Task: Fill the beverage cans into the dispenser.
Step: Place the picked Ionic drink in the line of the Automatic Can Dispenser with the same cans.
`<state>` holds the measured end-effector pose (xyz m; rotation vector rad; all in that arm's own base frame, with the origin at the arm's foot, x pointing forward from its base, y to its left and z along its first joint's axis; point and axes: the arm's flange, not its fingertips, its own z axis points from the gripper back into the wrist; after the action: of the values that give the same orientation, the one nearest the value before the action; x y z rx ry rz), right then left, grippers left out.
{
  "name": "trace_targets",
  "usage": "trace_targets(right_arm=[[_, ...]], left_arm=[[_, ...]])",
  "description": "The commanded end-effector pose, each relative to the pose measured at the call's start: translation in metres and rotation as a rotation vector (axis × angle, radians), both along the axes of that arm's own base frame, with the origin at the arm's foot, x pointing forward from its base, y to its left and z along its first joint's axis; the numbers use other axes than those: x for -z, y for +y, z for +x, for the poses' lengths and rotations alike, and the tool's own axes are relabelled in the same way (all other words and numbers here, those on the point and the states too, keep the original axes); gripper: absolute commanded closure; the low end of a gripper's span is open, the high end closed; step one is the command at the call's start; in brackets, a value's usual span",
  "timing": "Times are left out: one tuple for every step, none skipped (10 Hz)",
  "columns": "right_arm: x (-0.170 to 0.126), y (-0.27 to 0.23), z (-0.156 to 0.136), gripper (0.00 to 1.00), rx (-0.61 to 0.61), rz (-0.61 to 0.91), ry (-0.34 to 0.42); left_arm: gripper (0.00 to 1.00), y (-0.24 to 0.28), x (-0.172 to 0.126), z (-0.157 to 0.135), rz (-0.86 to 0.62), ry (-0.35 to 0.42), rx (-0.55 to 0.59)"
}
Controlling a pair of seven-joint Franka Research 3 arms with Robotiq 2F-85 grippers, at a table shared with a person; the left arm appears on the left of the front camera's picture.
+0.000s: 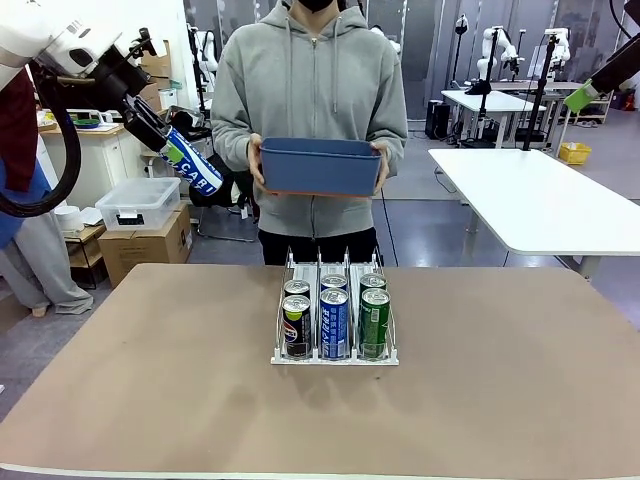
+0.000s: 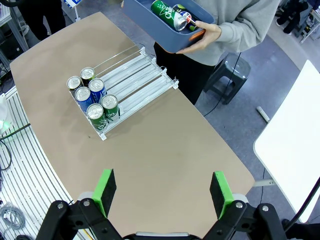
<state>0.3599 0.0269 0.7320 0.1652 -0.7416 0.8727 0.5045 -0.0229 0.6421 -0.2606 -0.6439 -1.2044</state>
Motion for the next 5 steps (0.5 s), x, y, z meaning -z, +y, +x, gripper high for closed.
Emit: trace_targets(right_arm=[[0.001, 0.0, 0.0, 0.0, 0.0, -0.001, 0.001], [0.001, 0.0, 0.0, 0.0, 0.0, -0.001, 0.001], [0.001, 0.0, 0.0, 0.0, 0.0, -0.001, 0.001], [0.001, 0.0, 0.0, 0.0, 0.0, -0.001, 0.001], [0.001, 0.0, 0.0, 0.0, 0.0, -0.001, 0.001]], left_arm=[[0.43, 0.0, 0.0, 0.0, 0.0, 0.0, 0.0], [0.43, -0.007, 0.003, -0.005, 0.016, 0.021, -0.018], [0.43, -0.014, 0.007, -0.011, 0.037, 0.044, -0.031], [0.43, -0.022, 0.009, -0.021, 0.059, 0.076, -0.052], [0.43, -0.037, 0.017, -0.037, 0.075, 0.107, -0.066]])
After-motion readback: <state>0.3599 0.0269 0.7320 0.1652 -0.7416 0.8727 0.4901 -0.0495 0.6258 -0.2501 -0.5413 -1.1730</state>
